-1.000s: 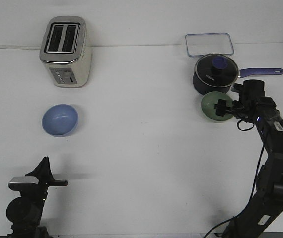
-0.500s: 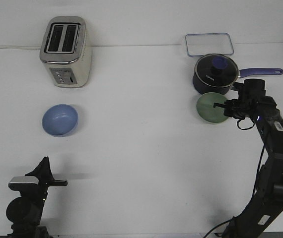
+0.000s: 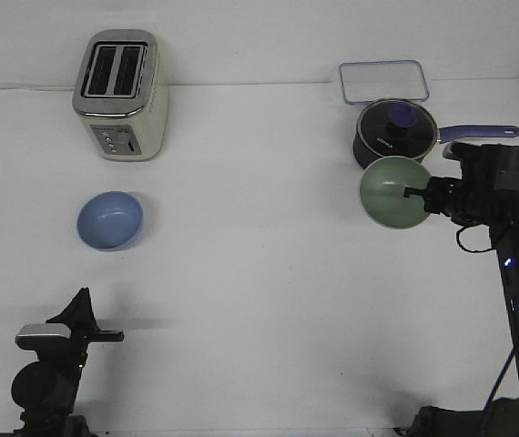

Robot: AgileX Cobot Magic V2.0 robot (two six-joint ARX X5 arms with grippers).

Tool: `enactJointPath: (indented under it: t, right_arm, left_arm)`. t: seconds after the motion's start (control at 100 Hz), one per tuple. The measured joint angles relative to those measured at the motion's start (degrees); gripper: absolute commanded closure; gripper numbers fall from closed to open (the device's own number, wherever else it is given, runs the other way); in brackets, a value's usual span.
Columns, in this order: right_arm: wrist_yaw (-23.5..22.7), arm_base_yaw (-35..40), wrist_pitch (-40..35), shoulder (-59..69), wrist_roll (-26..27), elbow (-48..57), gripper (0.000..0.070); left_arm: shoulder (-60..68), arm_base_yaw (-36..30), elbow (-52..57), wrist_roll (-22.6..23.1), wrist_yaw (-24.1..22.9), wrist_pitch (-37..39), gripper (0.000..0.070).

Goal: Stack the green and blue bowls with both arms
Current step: 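Lift the green bowl and carry it toward the table center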

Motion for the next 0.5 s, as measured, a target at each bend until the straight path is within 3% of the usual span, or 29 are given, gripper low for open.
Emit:
enactJointPath:
  t: [0.3, 0.5]
  right_arm:
    - [-1.8, 14.7, -5.4, -10.2, 0.2, -2.9, 0.0700]
    - [-1.0, 28.3, -2.4, -10.1, 2.9, -11.2, 0.0700]
  left_arm:
    - [0.0, 0.0, 0.0, 0.0, 0.0, 0.0, 0.0685]
    - [0.0, 0.0, 0.0, 0.0, 0.0, 0.0, 0.0685]
